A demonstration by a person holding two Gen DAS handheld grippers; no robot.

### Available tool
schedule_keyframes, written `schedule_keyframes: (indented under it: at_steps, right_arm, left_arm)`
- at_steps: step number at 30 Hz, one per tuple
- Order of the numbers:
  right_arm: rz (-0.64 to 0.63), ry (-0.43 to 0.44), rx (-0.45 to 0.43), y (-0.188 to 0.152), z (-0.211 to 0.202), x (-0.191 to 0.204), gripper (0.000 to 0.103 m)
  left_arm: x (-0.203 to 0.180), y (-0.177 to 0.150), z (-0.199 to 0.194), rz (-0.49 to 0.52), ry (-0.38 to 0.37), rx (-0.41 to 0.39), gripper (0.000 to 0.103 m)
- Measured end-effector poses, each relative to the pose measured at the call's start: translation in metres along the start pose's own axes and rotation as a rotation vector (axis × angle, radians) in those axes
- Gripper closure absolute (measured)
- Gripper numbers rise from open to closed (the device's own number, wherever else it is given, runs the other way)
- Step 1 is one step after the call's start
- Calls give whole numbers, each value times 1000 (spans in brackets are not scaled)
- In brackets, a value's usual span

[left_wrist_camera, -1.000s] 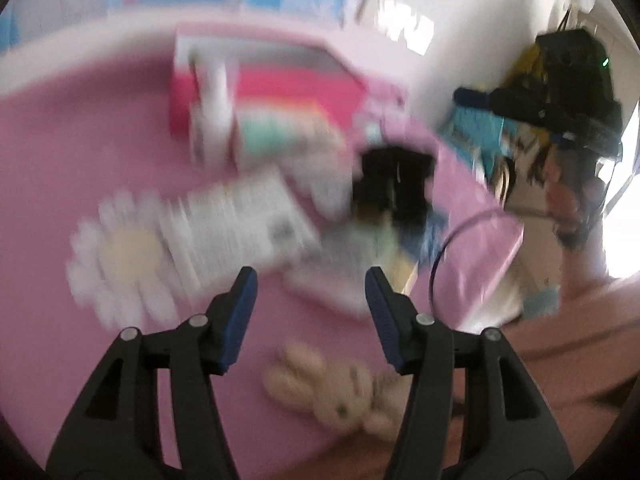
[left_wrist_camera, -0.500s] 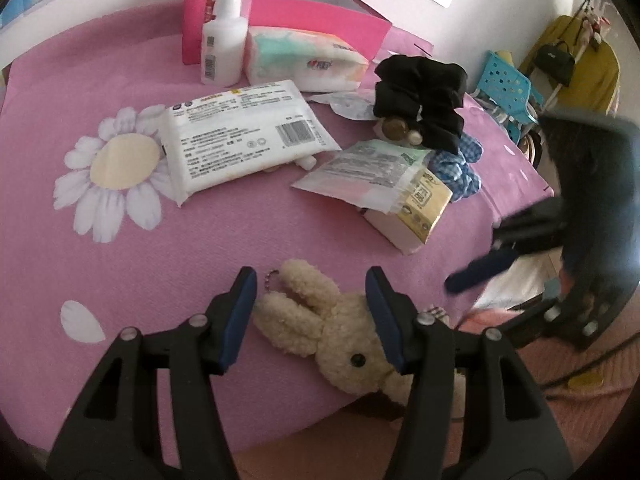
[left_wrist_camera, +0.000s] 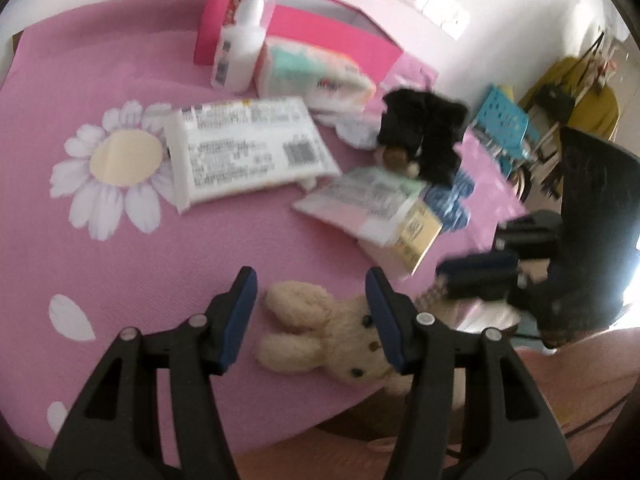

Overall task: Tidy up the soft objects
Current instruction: 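Move the right gripper to the beige teddy bear and grasp it, then carry the teddy bear into the pink box and open the right gripper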

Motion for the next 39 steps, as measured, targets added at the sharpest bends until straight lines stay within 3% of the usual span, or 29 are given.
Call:
schedule_keyframes:
  at_steps: [4, 8, 11, 14, 16, 17, 18, 20, 26, 29, 32, 36, 39]
  right_arm:
    - [-47, -105, -71, 30, -25, -22, 95]
    - [-54, -163, -101, 47, -28, -42, 98]
    - [-3, -169, -90, 40, -24, -61, 98]
    - [59, -108, -53, 22, -13, -60, 94]
    - [91, -76, -60, 15, -15, -57, 82]
    - [114, -64, -61, 9, -18, -56, 65]
    - [125, -54, -62, 4, -22, -53, 56]
    - [130, -46, -58, -5, -22, -48, 55]
    - [233, 16, 23, -41, -1, -40, 55]
    - [260, 76, -11, -42, 8, -33, 70]
    - [204, 55, -45, -32, -2, -25, 77]
    - [112, -1, -107, -7, -31, -22, 79]
    - [27, -59, -167, 22, -57, -26, 79]
  left_arm:
    - [-10, 11, -8, 20, -41, -35, 45]
    - [-14, 6, -1, 55, -47, -16, 45]
    - [-21, -6, 11, 83, -74, 38, 41]
    - [-26, -13, 18, 93, -75, 48, 41]
    - [-26, -12, 20, 81, -79, 45, 41]
    - [-25, -12, 20, 80, -77, 44, 41]
    - [-26, -11, 20, 80, -78, 44, 41]
    - [-25, -11, 21, 78, -79, 45, 41]
    - [-25, -16, 20, 72, -109, 77, 40]
    - [-30, -26, 25, 84, -127, 130, 39]
    - [-38, -28, 18, 85, -167, 133, 39]
    - [-54, -6, -8, 94, -222, 53, 39]
    - [-67, 26, -30, 129, -216, -39, 39]
Point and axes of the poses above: each gripper's, at about its wrist camera, not at the fingertips, and z roughly the way its jaws point, x to its left, y to its top, the point moved 8 cm from there along z, roughly the way its jaws point, and after that the axes turned 11 degrees about -z, right-handed, at the moved point
